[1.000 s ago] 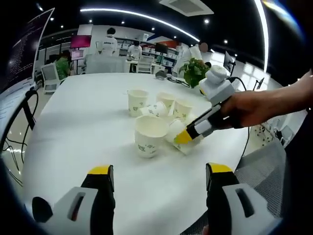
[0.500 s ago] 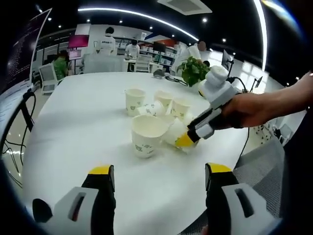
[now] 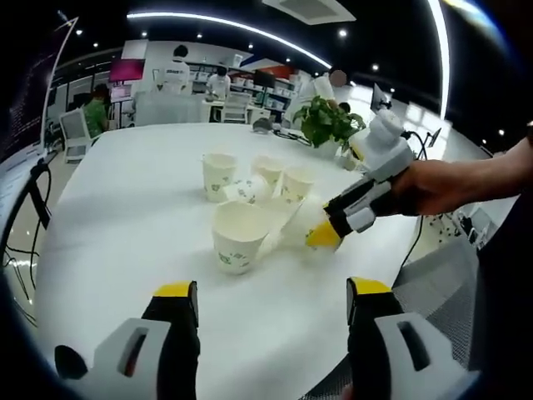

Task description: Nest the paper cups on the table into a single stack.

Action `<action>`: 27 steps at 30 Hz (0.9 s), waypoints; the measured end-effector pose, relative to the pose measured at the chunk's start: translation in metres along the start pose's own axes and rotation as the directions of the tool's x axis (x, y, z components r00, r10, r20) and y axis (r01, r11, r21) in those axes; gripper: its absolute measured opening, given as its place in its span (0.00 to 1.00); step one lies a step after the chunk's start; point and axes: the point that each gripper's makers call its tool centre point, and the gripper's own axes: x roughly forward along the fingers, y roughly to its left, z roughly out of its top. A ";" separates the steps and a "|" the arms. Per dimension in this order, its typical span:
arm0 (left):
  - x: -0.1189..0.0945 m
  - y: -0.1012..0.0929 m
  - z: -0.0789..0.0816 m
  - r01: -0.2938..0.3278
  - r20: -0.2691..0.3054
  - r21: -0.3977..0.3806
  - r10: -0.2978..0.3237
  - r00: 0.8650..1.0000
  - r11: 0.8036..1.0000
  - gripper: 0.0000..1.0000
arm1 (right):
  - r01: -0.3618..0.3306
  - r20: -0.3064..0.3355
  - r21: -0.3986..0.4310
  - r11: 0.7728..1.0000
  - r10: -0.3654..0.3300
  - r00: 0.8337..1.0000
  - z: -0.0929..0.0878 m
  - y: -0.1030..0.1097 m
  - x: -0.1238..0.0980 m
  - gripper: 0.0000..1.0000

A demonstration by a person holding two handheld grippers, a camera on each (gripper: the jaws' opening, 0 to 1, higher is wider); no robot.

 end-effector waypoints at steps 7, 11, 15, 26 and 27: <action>0.001 -0.001 0.005 0.009 -0.004 0.008 -0.009 1.000 1.000 0.72 | -0.019 0.039 -0.005 1.000 0.020 0.999 0.008 -0.001 -0.010 0.38; 0.000 -0.004 0.009 0.020 -0.014 0.028 -0.020 1.000 0.999 0.72 | -0.021 0.058 -0.015 1.000 0.022 0.998 0.013 -0.002 -0.017 0.38; -0.001 -0.006 0.012 0.028 -0.017 0.036 -0.027 0.999 0.999 0.71 | -0.027 0.101 -0.048 0.998 0.032 0.994 0.022 -0.002 -0.025 0.38; 0.004 -0.019 0.025 0.078 -0.002 0.038 -0.078 0.997 0.996 0.65 | -0.011 0.148 -0.205 0.979 0.042 0.988 0.034 0.002 -0.042 0.38; 0.004 -0.020 0.026 0.080 0.001 0.036 -0.080 0.997 0.996 0.64 | -0.013 0.153 -0.215 0.977 0.047 0.987 0.036 0.003 -0.042 0.38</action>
